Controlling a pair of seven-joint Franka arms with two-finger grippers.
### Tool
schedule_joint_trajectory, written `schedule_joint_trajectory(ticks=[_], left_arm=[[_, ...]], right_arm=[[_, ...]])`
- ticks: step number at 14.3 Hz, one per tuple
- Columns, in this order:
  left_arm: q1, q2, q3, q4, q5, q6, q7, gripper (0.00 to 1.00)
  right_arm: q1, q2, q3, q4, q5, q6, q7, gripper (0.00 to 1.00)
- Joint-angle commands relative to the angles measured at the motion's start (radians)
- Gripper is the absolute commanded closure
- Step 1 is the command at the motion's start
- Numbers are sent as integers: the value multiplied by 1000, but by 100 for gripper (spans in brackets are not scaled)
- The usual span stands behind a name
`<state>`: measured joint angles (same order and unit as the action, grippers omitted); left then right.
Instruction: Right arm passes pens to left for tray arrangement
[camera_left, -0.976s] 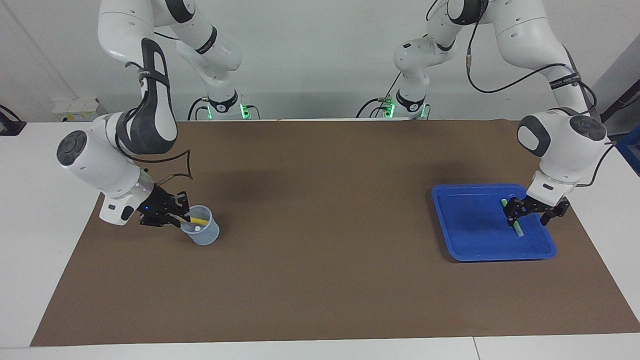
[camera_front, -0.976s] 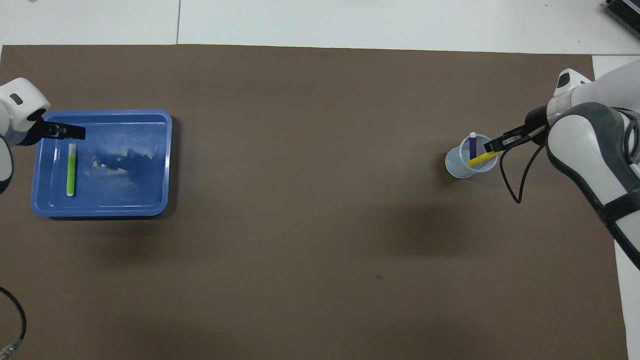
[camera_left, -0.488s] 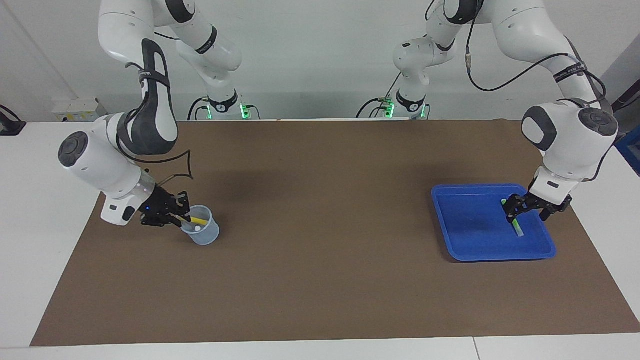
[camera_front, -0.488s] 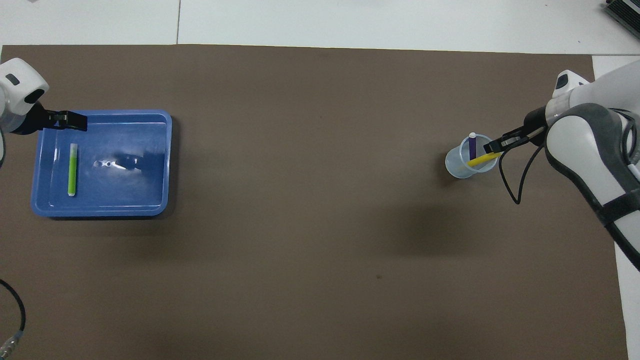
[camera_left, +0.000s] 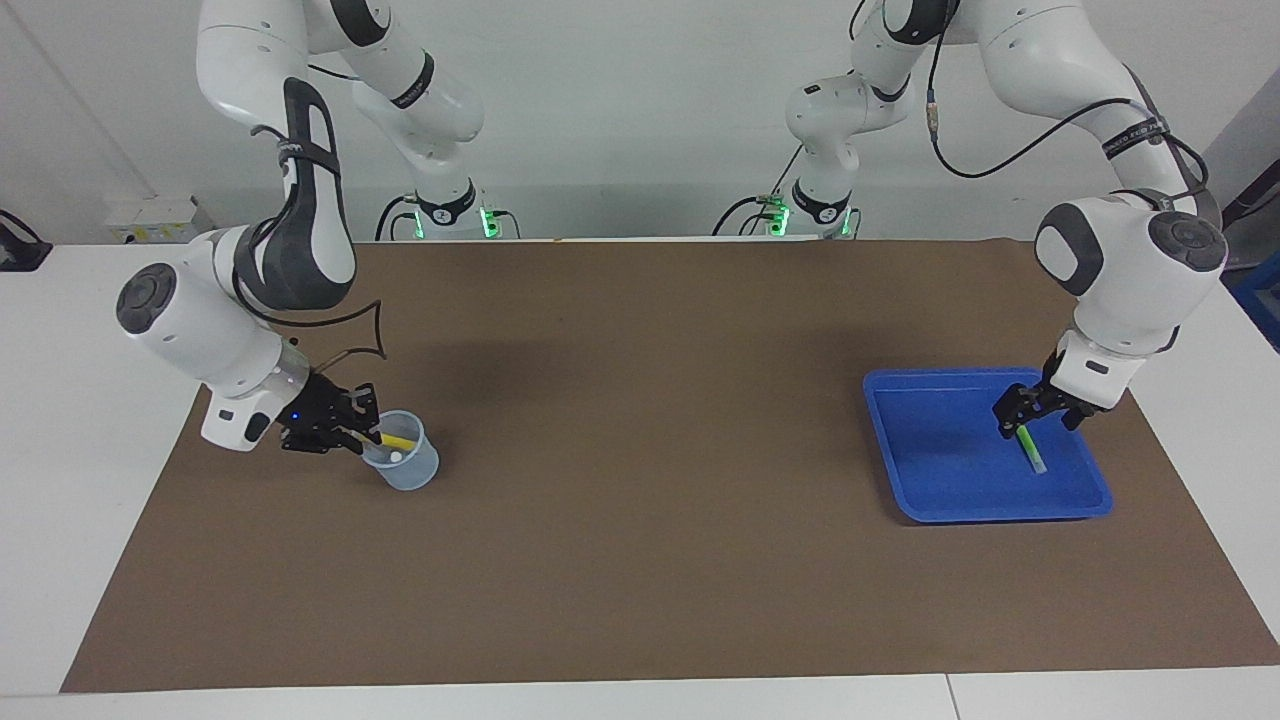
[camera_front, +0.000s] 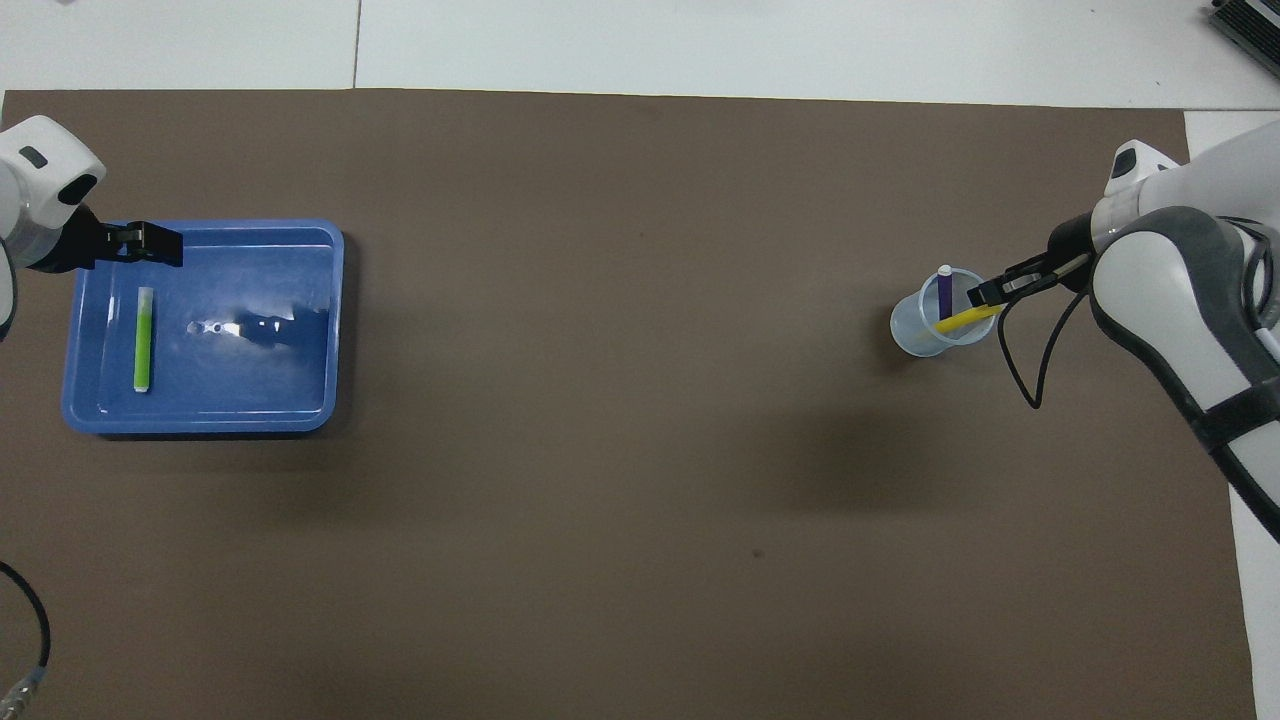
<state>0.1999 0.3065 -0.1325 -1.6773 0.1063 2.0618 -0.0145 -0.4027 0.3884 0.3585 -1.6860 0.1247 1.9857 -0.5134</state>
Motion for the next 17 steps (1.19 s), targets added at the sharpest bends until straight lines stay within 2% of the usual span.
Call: schedule_joint_trajectory(ticks=[1, 7, 17], left_arm=[[-22, -26, 2, 7, -2, -81, -96, 1], [-22, -49, -12, 2, -94, -164, -202, 1], [-22, -58, -16, -1, -132, -203, -240, 1]], right_arm=[[-5, -8, 3, 3, -25, -42, 32, 71], [-5, -8, 3, 40, -50, -84, 41, 71], [-1, -6, 3, 19, -80, -71, 43, 74]])
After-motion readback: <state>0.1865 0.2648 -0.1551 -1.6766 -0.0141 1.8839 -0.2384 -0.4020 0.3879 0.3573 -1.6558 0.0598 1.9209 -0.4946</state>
